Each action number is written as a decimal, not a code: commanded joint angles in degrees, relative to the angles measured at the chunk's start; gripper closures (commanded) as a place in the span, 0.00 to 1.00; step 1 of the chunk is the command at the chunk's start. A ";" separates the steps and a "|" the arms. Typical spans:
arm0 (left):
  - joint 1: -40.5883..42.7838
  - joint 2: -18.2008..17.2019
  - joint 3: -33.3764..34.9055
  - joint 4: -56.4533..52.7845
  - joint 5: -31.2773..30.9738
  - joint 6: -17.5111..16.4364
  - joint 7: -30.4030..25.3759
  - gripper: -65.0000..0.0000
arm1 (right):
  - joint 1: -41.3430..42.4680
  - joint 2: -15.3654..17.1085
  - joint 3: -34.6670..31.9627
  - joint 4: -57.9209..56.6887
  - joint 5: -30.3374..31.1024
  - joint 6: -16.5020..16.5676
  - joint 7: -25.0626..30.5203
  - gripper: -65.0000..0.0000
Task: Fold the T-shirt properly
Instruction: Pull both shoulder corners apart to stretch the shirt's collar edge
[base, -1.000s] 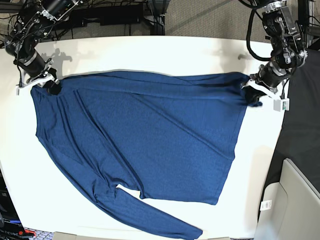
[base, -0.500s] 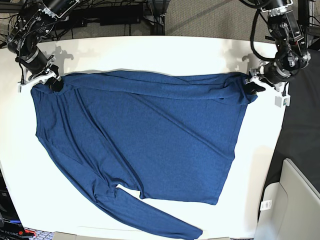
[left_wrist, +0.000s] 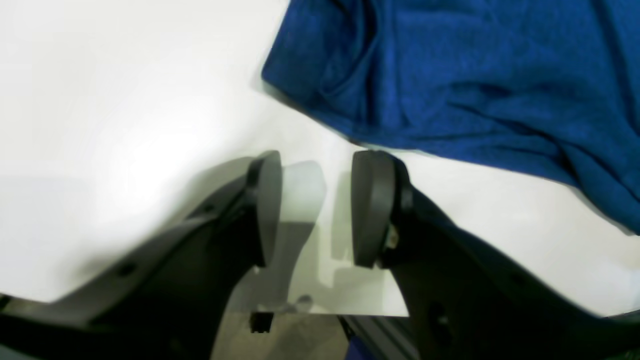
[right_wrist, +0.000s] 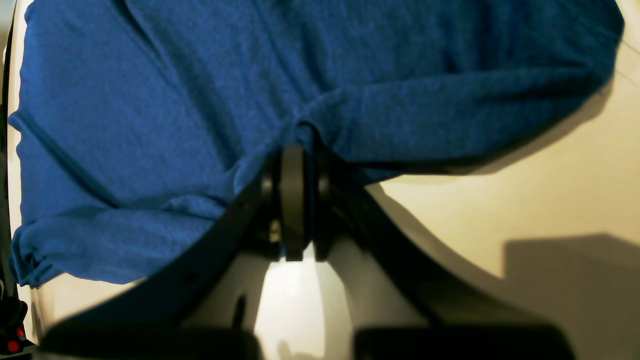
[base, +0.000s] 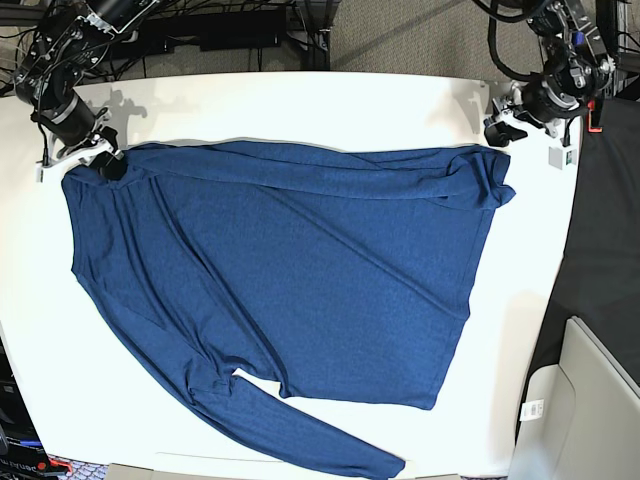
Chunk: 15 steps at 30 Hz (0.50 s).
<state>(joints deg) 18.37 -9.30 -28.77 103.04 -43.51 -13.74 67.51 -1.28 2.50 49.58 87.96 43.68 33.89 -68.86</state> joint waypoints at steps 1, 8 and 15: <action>-1.18 -0.06 -0.28 0.38 -0.58 -0.20 -0.21 0.64 | 0.53 0.71 0.04 1.14 1.29 0.35 0.68 0.99; -5.23 1.17 -0.02 -5.33 -0.58 -0.20 -0.21 0.64 | 0.36 0.79 0.04 1.14 1.29 0.35 0.68 0.99; -7.87 2.31 0.25 -7.88 -0.67 -0.20 -0.21 0.64 | 0.36 0.71 0.13 1.14 1.29 0.35 0.68 0.99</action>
<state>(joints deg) 10.63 -6.81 -28.51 94.74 -44.58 -14.00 66.32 -1.43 2.50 49.58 87.96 43.66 33.89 -68.86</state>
